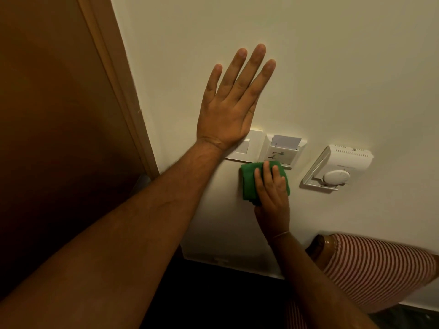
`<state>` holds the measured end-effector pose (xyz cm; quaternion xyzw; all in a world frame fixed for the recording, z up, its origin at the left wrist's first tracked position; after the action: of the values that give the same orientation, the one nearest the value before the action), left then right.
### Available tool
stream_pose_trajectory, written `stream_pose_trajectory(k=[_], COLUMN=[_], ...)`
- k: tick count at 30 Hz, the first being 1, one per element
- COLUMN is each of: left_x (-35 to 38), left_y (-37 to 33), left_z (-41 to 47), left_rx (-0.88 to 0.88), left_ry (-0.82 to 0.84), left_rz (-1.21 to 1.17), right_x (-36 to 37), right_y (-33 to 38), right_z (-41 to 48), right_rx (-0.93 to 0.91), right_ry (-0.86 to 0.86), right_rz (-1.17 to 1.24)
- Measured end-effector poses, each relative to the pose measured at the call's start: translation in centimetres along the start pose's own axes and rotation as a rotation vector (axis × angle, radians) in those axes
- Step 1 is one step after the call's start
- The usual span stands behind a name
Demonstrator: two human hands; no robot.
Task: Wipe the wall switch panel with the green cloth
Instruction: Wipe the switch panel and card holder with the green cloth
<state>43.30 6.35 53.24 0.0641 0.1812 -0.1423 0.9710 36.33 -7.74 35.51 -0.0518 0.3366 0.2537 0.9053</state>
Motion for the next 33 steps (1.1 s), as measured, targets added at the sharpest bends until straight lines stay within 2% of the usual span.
stream_pose_trajectory(k=[3, 9, 14, 20, 25, 30, 33], left_x=[0.0, 0.0, 0.0, 0.2, 0.2, 0.3, 0.3], left_y=[-0.1, -0.2, -0.1, -0.2, -0.1, 0.0, -0.1], left_z=[0.0, 0.1, 0.0, 0.1, 0.0, 0.0, 0.0], left_rx=[0.009, 0.009, 0.004, 0.004, 0.005, 0.009, 0.011], left_ry=[0.006, -0.003, 0.0, 0.002, -0.009, -0.028, -0.024], left_rz=[-0.015, 0.004, -0.021, -0.008, -0.018, -0.001, -0.002], right_x=[0.2, -1.4, -0.5, -1.7, -0.6, -2.4, -2.5], right_y=[-0.4, 0.4, 0.4, 1.2, 1.1, -2.8, -2.9], right_z=[-0.2, 3.0, 0.9, 3.9, 2.4, 1.3, 1.4], right_rx=[-0.022, -0.037, -0.001, -0.028, -0.067, 0.143, 0.215], right_ry=[0.017, -0.129, -0.036, -0.13, -0.031, -0.153, -0.205], right_rz=[0.025, 0.091, 0.051, 0.109, 0.044, 0.053, 0.092])
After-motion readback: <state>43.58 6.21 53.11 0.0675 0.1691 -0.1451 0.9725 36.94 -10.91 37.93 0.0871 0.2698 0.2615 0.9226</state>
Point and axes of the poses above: each hand's wrist, its own z-axis towards the middle knuckle, its own x-axis out of the palm, y = z × x, the point moved 9 cm from there along z, towards the middle knuckle, and after that the axes turned 4 degrees about -x, right-handed, at the moved point
